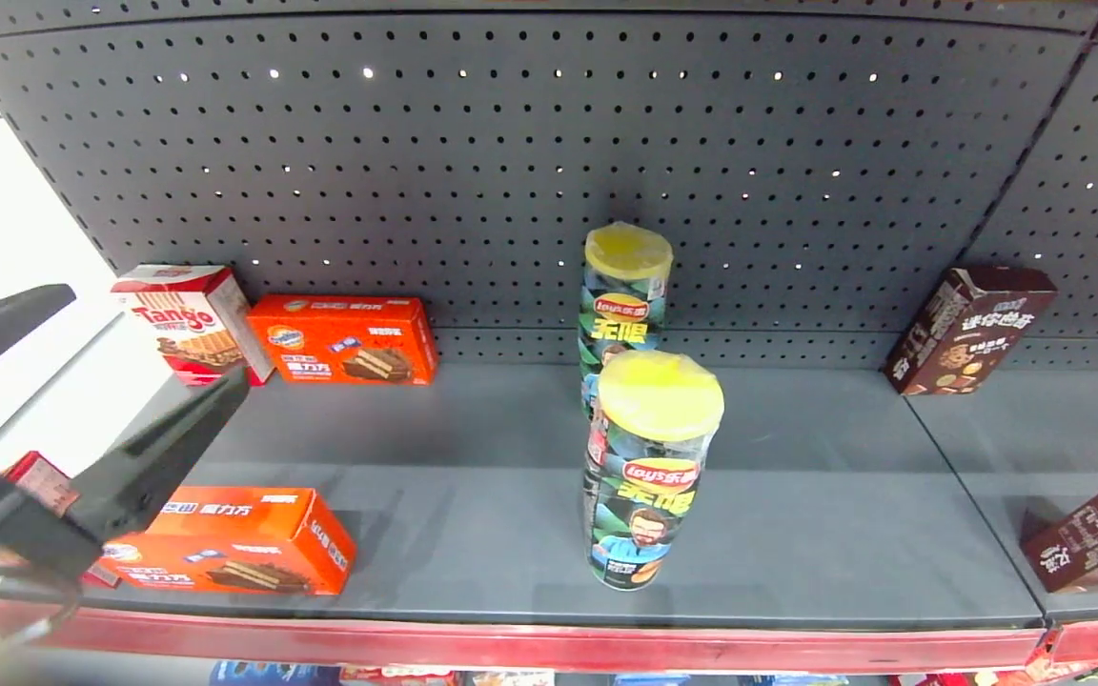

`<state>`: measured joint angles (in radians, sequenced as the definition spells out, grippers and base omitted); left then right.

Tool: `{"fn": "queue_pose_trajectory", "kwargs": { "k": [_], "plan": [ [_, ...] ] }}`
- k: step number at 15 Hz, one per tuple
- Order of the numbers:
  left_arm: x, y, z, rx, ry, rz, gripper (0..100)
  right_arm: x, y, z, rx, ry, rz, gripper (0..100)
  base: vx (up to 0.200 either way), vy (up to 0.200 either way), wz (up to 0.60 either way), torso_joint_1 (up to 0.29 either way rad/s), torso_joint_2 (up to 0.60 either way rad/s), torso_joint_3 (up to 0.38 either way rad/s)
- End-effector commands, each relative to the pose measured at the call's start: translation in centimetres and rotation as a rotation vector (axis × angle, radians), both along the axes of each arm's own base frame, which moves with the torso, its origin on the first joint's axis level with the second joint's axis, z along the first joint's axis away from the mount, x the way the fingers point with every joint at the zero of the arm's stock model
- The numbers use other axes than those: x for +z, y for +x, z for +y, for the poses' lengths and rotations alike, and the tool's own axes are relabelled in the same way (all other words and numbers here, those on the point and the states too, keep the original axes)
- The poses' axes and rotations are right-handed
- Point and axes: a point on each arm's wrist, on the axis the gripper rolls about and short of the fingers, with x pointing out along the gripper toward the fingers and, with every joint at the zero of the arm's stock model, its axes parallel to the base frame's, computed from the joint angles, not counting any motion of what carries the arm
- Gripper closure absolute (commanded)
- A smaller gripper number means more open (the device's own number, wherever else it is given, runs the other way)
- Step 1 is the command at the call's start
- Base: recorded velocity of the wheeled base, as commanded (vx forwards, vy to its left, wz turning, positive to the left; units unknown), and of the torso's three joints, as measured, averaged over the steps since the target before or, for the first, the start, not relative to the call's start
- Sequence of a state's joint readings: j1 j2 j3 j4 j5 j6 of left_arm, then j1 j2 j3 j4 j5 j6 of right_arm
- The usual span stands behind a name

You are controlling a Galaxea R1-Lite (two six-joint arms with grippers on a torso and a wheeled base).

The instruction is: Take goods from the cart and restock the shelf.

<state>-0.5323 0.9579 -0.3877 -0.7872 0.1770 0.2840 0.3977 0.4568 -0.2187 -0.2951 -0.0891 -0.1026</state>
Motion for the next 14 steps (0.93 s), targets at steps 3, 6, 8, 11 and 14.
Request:
{"fn": "queue_pose_trajectory", "kwargs": {
  "k": [3, 6, 8, 11, 14],
  "plan": [
    [-5.4, -6.2, 3.5, -0.034, 0.021, 0.014, 0, -5.2, -3.7, -1.5, -0.04, 0.014, -0.021, 0, 0.0, 0.0, 0.0, 0.0, 0.0, 0.0],
    [-8.4, -8.9, 5.2, -0.031, 0.102, 0.121, 0, -7.6, -4.8, -1.9, -0.064, -0.006, 0.029, 0, 0.0, 0.0, 0.0, 0.0, 0.0, 0.0],
    [-11.3, -10.7, 6.3, -0.016, 0.156, 0.195, 0, -8.7, -4.4, -1.7, -0.087, -0.005, 0.057, 0, 0.0, 0.0, 0.0, 0.0, 0.0, 0.0],
    [-14.9, -11.8, 6.8, 0.038, 0.178, 0.252, 0, -8.6, -4.4, -1.7, -0.157, 0.016, 0.067, 0, 0.0, 0.0, 0.0, 0.0, 0.0, 0.0],
    [-14.8, -11.2, 6.2, 0.22, 0.154, 0.368, 0, -8.3, -3.3, -1.2, -0.32, -0.019, 0.199, 0, 0.0, 0.0, 0.0, 0.0, 0.0, 0.0]
  ]
}}
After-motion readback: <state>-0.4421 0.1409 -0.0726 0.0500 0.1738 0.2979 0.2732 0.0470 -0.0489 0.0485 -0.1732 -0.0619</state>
